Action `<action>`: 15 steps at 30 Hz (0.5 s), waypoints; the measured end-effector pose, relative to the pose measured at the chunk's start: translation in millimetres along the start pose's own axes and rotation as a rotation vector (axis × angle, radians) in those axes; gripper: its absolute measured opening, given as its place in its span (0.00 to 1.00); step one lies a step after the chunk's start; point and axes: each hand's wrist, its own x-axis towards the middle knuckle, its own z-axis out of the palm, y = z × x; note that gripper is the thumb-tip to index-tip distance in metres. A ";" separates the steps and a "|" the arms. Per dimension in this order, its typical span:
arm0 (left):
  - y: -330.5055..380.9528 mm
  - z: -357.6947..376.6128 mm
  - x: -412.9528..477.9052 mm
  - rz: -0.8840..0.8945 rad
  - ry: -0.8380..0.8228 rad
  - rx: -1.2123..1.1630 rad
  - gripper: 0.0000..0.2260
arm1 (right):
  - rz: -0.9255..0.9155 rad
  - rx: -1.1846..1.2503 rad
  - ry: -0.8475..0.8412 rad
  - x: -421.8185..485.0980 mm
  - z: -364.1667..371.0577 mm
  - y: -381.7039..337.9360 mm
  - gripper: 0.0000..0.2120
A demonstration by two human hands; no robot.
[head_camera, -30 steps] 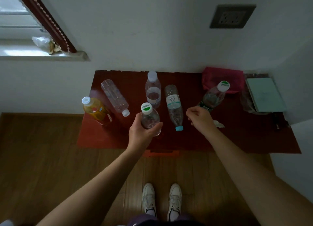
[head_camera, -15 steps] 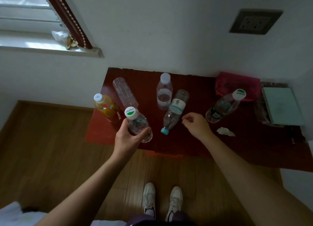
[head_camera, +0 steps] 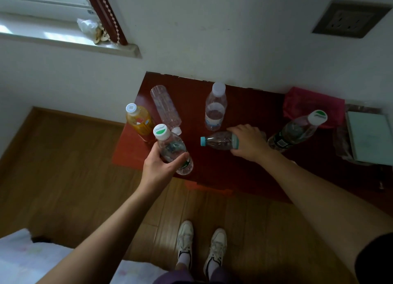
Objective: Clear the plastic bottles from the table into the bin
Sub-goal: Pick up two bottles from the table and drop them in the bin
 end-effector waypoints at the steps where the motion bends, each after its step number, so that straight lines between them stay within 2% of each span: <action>1: -0.8 -0.9 -1.7 0.003 -0.005 0.009 0.28 | 0.030 0.042 -0.003 -5.0 2.9 0.9 0.34; 3: -3.9 -3.6 -6.2 0.007 -0.014 0.032 0.27 | 0.063 0.202 -0.005 -19.2 5.3 -0.4 0.32; 7: -5.4 -9.8 -23.0 -0.010 -0.007 0.029 0.29 | 0.173 0.699 0.047 -68.3 1.6 -14.4 0.29; 11: -11.2 -16.6 -48.8 -0.026 -0.003 -0.005 0.27 | 0.247 0.957 0.113 -127.1 5.5 -28.9 0.25; 15: -33.7 -29.8 -88.3 -0.052 0.038 0.023 0.25 | 0.271 1.111 0.143 -180.6 24.7 -44.4 0.24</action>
